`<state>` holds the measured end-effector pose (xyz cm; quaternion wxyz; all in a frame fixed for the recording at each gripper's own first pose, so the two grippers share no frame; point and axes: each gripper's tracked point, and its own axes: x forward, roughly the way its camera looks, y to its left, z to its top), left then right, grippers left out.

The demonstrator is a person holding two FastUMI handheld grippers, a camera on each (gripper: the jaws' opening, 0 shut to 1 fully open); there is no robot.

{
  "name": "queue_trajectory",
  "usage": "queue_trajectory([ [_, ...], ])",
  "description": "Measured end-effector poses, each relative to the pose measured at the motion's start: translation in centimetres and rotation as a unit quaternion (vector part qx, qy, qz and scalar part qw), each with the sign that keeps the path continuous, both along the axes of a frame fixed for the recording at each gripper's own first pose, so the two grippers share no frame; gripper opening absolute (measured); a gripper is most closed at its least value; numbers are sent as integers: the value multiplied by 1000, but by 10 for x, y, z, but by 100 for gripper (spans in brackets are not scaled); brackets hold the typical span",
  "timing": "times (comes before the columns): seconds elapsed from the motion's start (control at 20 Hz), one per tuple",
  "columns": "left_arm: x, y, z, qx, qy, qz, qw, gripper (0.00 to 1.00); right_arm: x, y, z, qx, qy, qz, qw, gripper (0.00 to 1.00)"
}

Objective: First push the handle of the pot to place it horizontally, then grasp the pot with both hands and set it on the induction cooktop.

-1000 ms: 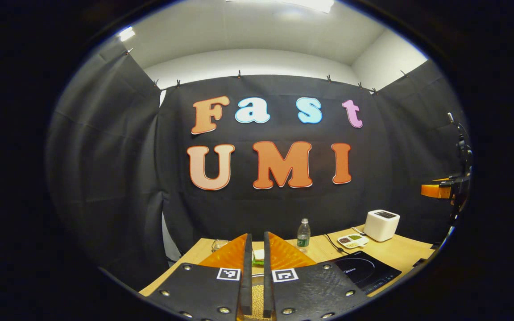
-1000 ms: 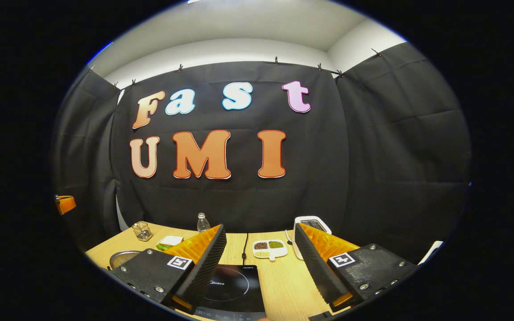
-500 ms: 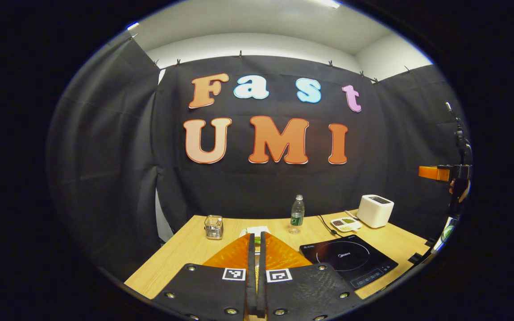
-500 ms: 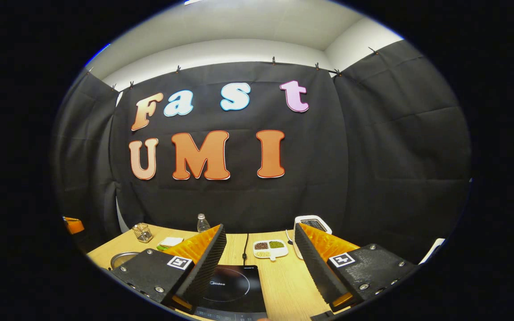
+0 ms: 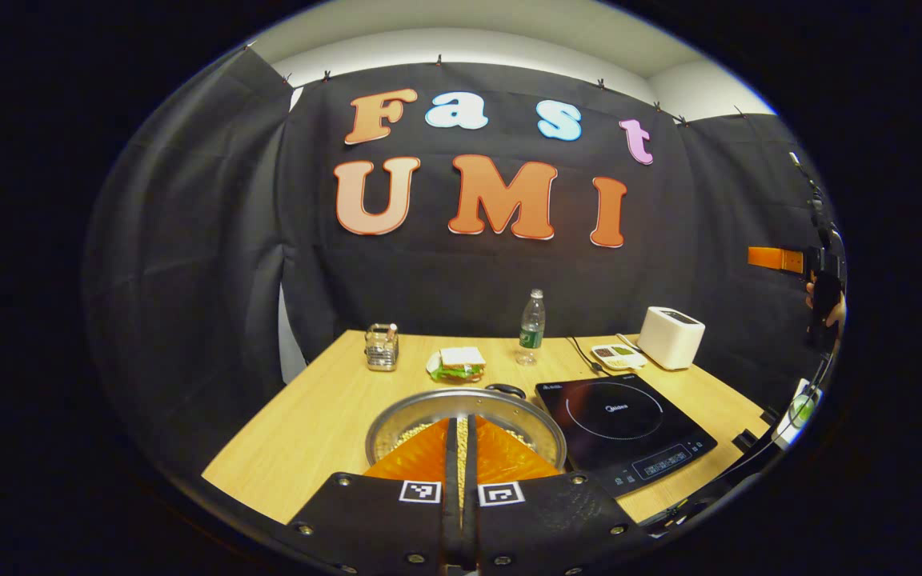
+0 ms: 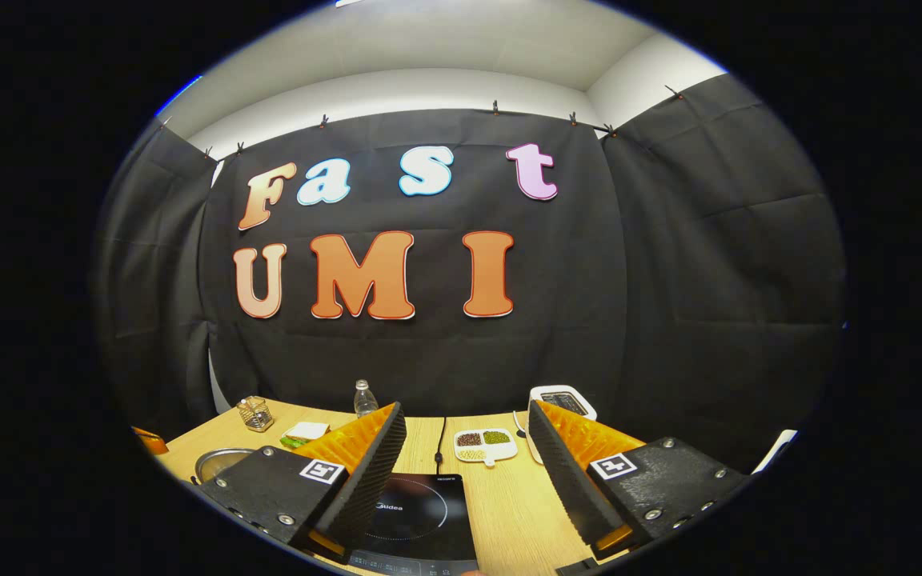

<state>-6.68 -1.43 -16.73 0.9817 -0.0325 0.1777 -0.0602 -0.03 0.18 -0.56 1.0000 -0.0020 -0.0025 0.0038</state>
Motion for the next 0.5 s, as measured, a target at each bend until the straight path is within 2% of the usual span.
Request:
queue_trajectory([
  [0.1,-6,2,-13,2,13,3,1000,2,1,-3,-3,-2,-2,-5,1000,100],
  [0.15,-9,3,-19,5,20,4,1000,2,1,-4,-5,-1,0,-5,1000,96],
  [0.2,-12,2,-28,4,29,4,1000,2,2,-3,-7,-1,4,-5,1000,96],
  [0.5,-35,4,-90,-24,106,16,994,2,2,-2,-15,-8,14,-2,1000,100],
])
